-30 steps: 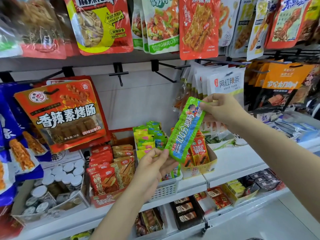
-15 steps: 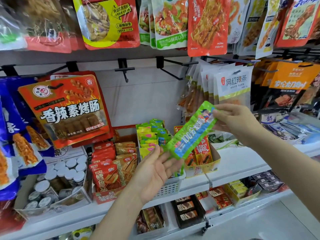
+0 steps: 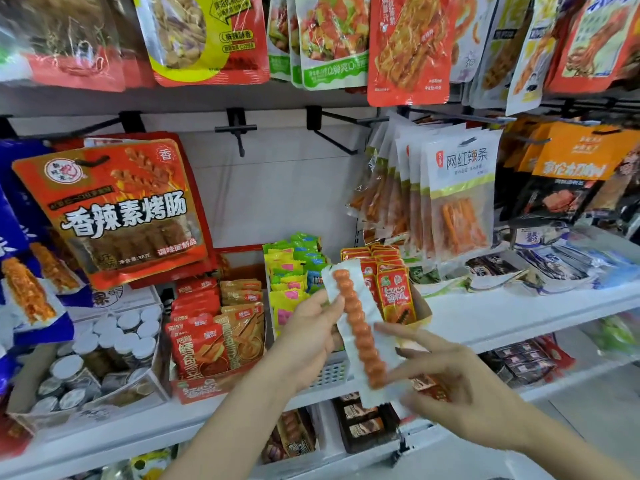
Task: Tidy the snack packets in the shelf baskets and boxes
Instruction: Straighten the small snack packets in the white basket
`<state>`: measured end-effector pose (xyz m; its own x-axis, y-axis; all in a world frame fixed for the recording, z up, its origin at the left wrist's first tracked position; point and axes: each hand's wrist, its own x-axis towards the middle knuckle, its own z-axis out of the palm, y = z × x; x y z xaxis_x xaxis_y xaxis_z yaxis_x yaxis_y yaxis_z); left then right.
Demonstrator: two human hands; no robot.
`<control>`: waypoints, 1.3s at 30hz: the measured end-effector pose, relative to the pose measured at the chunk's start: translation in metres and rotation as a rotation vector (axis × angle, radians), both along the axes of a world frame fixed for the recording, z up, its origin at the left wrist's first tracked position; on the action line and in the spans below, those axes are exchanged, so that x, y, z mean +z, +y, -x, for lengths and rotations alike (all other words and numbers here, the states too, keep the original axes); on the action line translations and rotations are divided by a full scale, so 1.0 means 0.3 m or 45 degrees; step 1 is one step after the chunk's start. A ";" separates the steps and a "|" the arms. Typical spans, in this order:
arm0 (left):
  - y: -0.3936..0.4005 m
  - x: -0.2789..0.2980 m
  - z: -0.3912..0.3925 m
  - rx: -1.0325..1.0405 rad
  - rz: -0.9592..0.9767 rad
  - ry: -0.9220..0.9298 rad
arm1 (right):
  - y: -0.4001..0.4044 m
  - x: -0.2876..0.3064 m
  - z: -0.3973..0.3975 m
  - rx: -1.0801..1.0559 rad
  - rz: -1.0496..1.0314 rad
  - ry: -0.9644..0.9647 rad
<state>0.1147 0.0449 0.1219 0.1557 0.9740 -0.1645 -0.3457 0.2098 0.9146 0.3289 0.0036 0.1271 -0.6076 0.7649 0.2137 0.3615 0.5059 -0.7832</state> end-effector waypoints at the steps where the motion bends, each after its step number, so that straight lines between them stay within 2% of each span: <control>1: -0.003 -0.001 -0.005 -0.018 -0.031 0.054 | 0.005 -0.004 0.012 -0.061 0.078 0.072; 4: -0.016 0.003 -0.028 -0.078 -0.097 0.143 | 0.044 0.008 0.073 -0.458 0.171 0.369; 6: -0.023 0.010 -0.039 -0.089 -0.129 0.182 | 0.073 0.021 0.105 -0.609 0.239 0.380; 9: -0.010 0.024 -0.034 0.057 -0.187 0.271 | 0.088 0.016 0.116 -0.613 0.359 0.394; 12: 0.019 0.046 -0.011 0.171 -0.163 0.223 | 0.076 -0.001 0.111 -0.581 0.435 0.438; 18: 0.035 0.057 0.007 0.065 -0.042 -0.094 | 0.052 0.000 0.104 -0.486 0.655 0.697; 22: 0.036 0.050 -0.014 0.047 -0.059 -0.092 | 0.050 0.006 0.087 -0.513 0.693 0.680; 27: 0.027 0.019 -0.096 -0.061 -0.269 0.416 | 0.070 -0.012 0.023 -0.584 0.886 0.826; 30: 0.064 0.014 -0.099 -0.043 -0.413 0.902 | 0.103 -0.050 -0.071 -0.726 1.030 0.834; 35: 0.150 0.004 0.013 0.025 -0.708 1.640 | 0.225 -0.181 -0.275 -1.202 1.055 0.897; 39: 0.186 -0.029 0.046 -0.077 -0.674 1.923 | 0.392 -0.293 -0.357 -1.471 1.018 0.906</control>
